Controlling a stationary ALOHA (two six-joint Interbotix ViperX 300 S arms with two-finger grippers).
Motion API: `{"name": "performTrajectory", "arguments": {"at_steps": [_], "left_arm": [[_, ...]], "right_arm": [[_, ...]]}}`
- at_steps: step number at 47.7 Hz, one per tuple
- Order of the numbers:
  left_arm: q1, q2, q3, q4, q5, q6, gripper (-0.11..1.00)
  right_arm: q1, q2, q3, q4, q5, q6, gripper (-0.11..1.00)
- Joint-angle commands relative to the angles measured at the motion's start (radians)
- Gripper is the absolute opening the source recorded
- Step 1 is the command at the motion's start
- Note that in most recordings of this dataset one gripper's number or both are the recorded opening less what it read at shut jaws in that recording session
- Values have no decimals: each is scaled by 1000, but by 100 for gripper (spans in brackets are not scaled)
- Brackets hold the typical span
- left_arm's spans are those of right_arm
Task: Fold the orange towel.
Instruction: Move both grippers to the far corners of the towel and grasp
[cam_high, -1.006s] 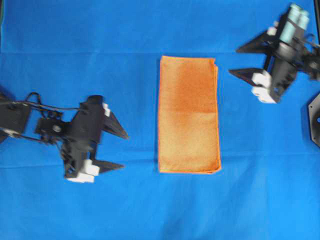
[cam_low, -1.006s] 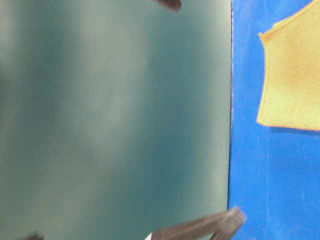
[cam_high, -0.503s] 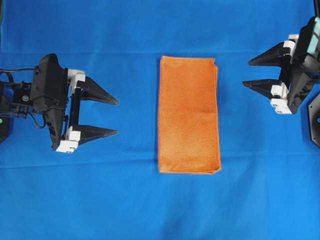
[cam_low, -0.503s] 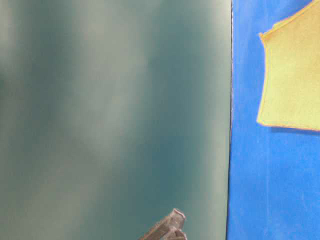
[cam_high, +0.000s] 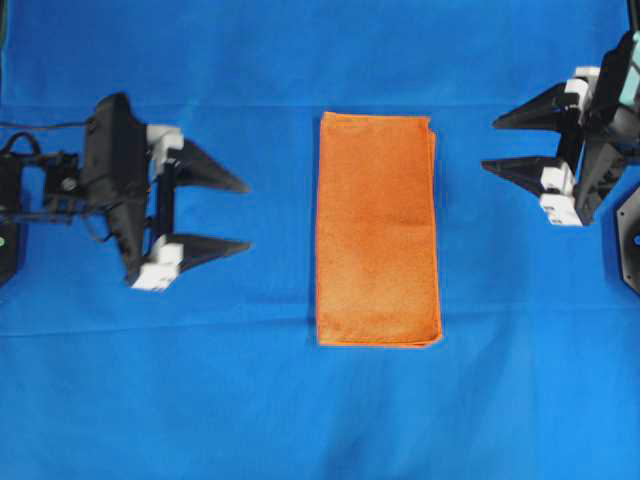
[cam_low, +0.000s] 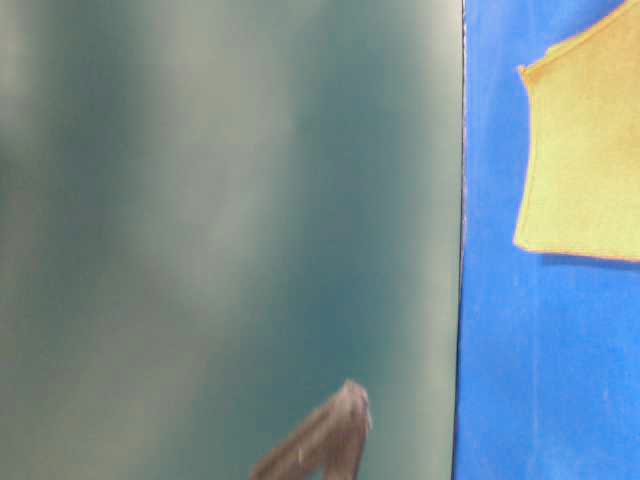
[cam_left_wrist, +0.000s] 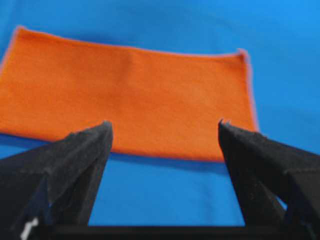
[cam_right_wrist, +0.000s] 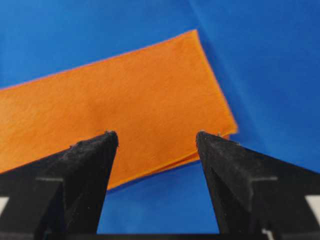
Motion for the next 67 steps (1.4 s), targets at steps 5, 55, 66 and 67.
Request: {"name": "performTrajectory", "arguments": {"at_steps": [5,55,66,67], "left_arm": [[104,84,-100,0,-3,17,81],[327,670,-382,0,-84,38,49],[321,707,-402,0,-83,41,1],[321,707,-399,0,-83,41,1]], "right_arm": [[-87,109,-52,-2,-55,-3,65],[-216,726,-184,-25,-229,-14,39],[-199,726,-178,-25,-242,-14,4],[-198,726,-178,-25,-242,-14,4]]}}
